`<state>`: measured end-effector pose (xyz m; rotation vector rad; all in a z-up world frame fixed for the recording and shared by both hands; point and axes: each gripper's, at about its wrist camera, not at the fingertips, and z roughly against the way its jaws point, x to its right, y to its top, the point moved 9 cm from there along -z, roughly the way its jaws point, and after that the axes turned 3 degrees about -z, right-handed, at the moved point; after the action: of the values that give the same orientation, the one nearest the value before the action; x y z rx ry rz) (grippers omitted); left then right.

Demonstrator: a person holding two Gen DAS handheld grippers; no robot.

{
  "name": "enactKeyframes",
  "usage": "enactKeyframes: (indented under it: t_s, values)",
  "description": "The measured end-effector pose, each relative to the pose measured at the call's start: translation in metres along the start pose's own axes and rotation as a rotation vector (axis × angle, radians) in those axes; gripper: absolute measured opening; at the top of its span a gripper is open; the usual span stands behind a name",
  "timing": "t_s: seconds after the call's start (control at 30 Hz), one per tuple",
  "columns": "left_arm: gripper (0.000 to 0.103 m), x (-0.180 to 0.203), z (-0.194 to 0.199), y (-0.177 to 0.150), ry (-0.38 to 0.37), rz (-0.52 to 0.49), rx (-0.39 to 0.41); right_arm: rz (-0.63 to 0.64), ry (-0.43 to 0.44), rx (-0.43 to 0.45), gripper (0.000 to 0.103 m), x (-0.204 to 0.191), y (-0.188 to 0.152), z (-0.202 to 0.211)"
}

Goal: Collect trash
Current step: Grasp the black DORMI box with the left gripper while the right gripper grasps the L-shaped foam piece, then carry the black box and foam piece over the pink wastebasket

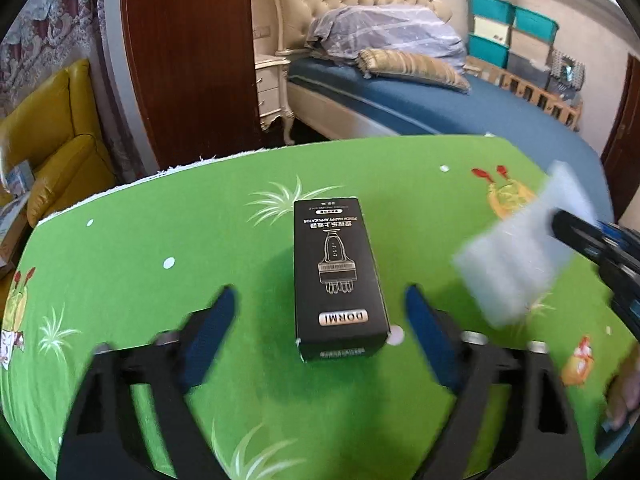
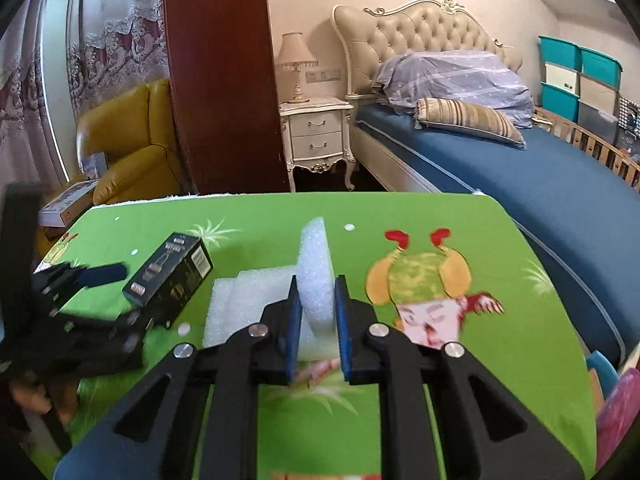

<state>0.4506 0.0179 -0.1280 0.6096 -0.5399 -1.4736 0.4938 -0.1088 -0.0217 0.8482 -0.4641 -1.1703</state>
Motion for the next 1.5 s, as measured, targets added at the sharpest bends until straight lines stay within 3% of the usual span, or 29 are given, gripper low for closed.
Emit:
enactKeyframes:
  t_s: [0.03, 0.07, 0.3, 0.9, 1.27, 1.5]
  values:
    - [0.047, 0.001, -0.002, -0.002, -0.008, 0.003, -0.01, 0.008, -0.011, 0.001, 0.016, 0.001, -0.004, 0.005]
    - [0.037, 0.003, -0.004, -0.004, -0.013, 0.003, -0.018, 0.007, -0.013, 0.001, 0.016, 0.005, -0.008, 0.012]
    - [0.036, 0.011, 0.041, -0.032, -0.003, -0.046, 0.073, -0.003, -0.008, -0.004, 0.016, 0.006, -0.039, 0.053]
    - [0.037, 0.065, 0.153, -0.139, -0.073, -0.079, 0.153, 0.046, -0.032, 0.058, 0.016, 0.0, -0.126, 0.188]
    - [0.037, 0.087, 0.179, -0.158, -0.075, -0.138, 0.2, 0.068, -0.075, 0.094, 0.016, 0.007, -0.157, 0.242]
    - [0.037, 0.096, 0.182, -0.16, -0.074, -0.167, 0.214, 0.05, -0.088, 0.096, 0.016, 0.021, -0.16, 0.25]
